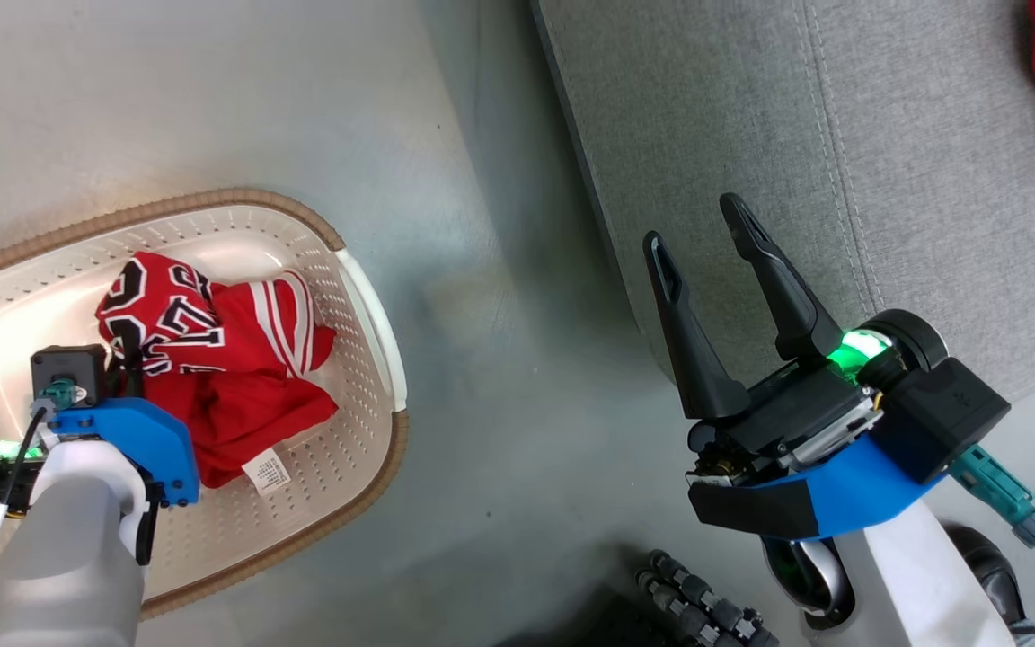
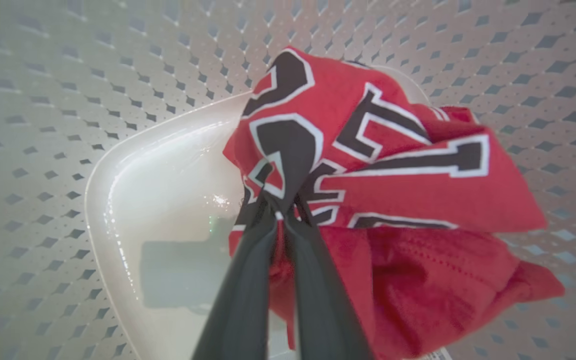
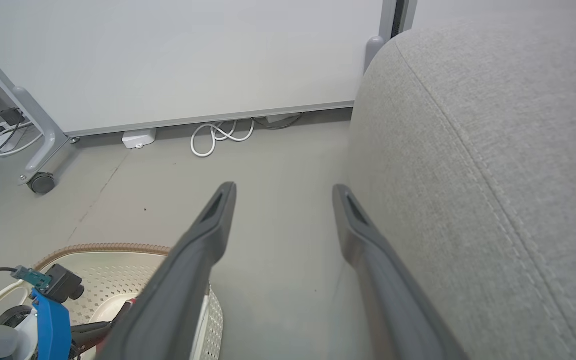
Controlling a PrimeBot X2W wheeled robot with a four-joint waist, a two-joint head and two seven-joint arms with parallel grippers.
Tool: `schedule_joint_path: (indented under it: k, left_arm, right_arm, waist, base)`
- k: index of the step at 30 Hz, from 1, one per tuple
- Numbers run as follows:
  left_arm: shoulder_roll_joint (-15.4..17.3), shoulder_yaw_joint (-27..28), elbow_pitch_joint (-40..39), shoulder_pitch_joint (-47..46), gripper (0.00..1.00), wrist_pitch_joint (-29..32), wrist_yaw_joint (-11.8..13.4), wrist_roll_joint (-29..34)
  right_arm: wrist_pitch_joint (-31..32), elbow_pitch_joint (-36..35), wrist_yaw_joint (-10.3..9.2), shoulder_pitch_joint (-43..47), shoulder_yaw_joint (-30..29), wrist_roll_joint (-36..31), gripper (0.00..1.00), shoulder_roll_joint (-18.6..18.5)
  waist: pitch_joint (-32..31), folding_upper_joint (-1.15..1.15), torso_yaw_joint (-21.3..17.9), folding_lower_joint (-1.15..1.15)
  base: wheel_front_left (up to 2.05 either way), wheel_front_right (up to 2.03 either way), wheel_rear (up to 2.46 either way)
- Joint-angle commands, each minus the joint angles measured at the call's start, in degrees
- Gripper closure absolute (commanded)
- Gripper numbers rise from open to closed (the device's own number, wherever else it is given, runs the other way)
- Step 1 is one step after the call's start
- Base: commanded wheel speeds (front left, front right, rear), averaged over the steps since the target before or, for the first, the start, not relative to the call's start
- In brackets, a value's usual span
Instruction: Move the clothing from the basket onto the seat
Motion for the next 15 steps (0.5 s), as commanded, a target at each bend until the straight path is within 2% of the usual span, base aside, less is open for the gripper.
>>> schedule_joint_path:
  k: [1, 15]
  left_arm:
    - [-0.15, -0.33, 0.07, -0.53, 1.0, -0.41, -0.35, -0.15]
    - [-4.73, -2.27, -0.63, 3.65, 1.0, -0.97, -2.03, -1.1]
  right_arm:
    - [-0.23, 0.16, 0.03, -0.64, -0.21, -0.21, 0.0, 0.09]
    - [-0.22, 1.83, 0.03, 2.09, -1.96, -2.65, 0.0, 0.08]
  waist:
    - [-0.75, 0.0, 0.27, 0.0]
    - [-11.41, 0.0, 3.27, 0.0]
  base:
    - [0.0, 0.0, 0.0]
    - [0.0, 0.0, 0.0]
